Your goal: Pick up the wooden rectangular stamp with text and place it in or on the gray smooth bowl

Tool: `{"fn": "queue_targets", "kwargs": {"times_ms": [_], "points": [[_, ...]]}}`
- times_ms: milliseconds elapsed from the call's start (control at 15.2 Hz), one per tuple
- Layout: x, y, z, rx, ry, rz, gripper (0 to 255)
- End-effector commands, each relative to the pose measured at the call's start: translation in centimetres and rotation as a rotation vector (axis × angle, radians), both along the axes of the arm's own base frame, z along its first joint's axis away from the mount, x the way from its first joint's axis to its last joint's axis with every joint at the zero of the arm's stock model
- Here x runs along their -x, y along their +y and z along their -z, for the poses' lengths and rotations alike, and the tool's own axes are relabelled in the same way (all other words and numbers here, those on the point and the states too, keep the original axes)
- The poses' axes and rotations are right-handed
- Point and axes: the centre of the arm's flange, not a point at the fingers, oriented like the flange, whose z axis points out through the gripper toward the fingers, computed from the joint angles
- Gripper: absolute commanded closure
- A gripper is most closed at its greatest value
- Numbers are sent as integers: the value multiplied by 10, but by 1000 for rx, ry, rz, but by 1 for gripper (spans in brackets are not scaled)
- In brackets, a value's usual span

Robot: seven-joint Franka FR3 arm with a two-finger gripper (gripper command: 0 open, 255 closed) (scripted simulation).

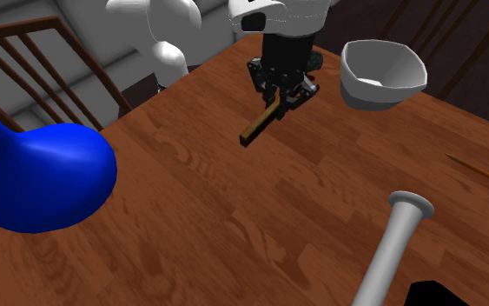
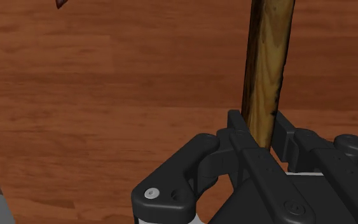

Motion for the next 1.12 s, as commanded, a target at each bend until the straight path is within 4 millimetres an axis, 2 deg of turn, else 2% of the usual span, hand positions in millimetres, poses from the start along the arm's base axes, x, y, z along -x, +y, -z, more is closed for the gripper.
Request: {"fn": "queue_targets", "kwargs": {"times_ms": [0,1056], "points": [[1,0,-10,0,0,0,255],[1,0,-94,0,0,0,255]]}}
